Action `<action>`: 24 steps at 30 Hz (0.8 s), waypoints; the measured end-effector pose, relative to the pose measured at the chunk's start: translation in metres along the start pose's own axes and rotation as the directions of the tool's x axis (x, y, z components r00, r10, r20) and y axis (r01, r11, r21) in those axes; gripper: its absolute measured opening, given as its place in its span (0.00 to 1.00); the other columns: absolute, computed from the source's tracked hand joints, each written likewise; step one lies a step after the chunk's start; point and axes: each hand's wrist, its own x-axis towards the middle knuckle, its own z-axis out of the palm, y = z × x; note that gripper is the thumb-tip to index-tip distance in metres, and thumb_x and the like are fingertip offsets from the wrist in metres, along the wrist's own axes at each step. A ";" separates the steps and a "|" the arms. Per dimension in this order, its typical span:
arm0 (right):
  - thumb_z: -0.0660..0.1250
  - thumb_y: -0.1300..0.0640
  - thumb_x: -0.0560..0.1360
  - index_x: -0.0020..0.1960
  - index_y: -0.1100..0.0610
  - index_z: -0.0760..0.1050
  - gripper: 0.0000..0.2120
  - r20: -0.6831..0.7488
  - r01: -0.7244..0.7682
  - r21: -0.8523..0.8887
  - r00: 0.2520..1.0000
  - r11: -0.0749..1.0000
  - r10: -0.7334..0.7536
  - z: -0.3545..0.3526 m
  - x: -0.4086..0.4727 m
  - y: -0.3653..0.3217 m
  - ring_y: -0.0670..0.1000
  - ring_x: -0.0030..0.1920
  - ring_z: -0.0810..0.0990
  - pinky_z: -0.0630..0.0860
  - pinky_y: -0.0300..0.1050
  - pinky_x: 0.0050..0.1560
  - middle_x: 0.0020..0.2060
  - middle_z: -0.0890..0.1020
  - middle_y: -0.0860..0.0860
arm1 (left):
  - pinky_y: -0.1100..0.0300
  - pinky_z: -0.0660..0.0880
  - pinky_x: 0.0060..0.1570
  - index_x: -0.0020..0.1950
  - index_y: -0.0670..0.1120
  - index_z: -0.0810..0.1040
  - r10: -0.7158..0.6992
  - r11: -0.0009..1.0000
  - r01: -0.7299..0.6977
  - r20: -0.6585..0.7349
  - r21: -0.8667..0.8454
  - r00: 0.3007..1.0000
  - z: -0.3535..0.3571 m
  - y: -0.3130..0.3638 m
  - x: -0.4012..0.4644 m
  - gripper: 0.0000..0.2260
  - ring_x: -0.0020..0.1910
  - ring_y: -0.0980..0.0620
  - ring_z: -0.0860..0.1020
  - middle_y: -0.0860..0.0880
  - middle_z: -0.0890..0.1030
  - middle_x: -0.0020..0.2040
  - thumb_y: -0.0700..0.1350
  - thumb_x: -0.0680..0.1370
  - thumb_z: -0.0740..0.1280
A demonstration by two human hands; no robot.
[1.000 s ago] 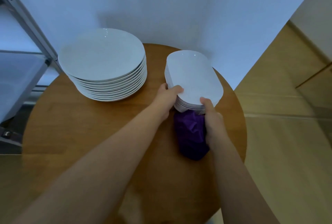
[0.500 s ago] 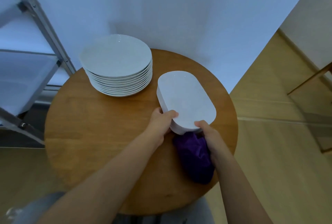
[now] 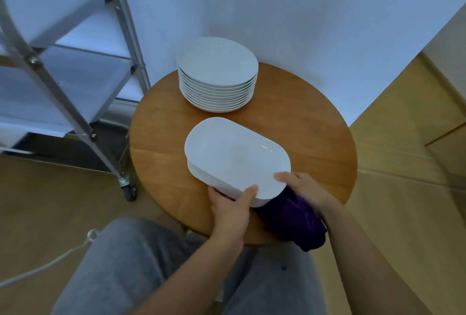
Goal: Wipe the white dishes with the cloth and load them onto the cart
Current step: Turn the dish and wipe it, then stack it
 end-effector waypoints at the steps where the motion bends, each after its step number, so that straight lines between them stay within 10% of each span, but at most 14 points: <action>1: 0.67 0.43 0.72 0.51 0.53 0.78 0.15 -0.001 0.003 -0.041 1.000 0.999 -0.003 0.003 0.002 -0.005 0.52 0.44 0.84 0.78 0.46 0.48 0.44 0.85 0.51 | 0.43 0.70 0.64 0.75 0.54 0.50 0.000 1.000 0.000 -0.016 -0.005 1.000 -0.002 0.000 -0.003 0.42 0.67 0.45 0.68 0.51 0.67 0.69 0.46 0.70 0.74; 9: 0.67 0.33 0.64 0.51 0.54 0.78 0.27 -0.006 -0.014 -0.075 1.000 0.997 0.014 0.023 0.005 -0.026 0.48 0.40 0.84 0.76 0.37 0.36 0.40 0.85 0.48 | 0.43 0.70 0.64 0.75 0.53 0.49 -0.005 0.998 0.003 -0.033 -0.058 0.999 -0.018 0.004 -0.007 0.44 0.67 0.46 0.67 0.50 0.66 0.69 0.46 0.69 0.75; 15: 0.58 0.25 0.61 0.62 0.51 0.73 0.40 -0.193 0.086 -0.219 0.973 0.972 -0.129 0.016 -0.006 -0.026 0.48 0.50 0.78 0.74 0.45 0.51 0.51 0.78 0.46 | 0.50 0.73 0.59 0.74 0.51 0.58 0.063 0.998 -0.062 -0.031 0.034 0.998 -0.087 0.027 0.007 0.35 0.61 0.48 0.71 0.50 0.69 0.67 0.54 0.72 0.70; 19: 0.64 0.32 0.68 0.58 0.52 0.74 0.28 -0.554 0.141 -0.105 0.814 0.984 -0.175 -0.008 -0.026 -0.048 0.48 0.47 0.75 0.69 0.44 0.46 0.48 0.77 0.47 | 0.47 0.74 0.59 0.68 0.49 0.68 0.259 0.956 -0.227 -0.171 0.186 0.951 -0.127 0.046 0.016 0.22 0.60 0.47 0.74 0.47 0.74 0.63 0.51 0.76 0.67; 24: 0.70 0.39 0.69 0.51 0.51 0.75 0.19 -0.695 0.366 0.179 0.704 0.913 -0.146 0.001 -0.052 -0.085 0.45 0.37 0.78 0.71 0.40 0.33 0.39 0.79 0.46 | 0.69 0.70 0.38 0.54 0.56 0.74 0.513 0.795 -0.449 -0.057 0.408 0.856 -0.107 0.053 0.014 0.08 0.47 0.59 0.75 0.56 0.77 0.49 0.49 0.76 0.67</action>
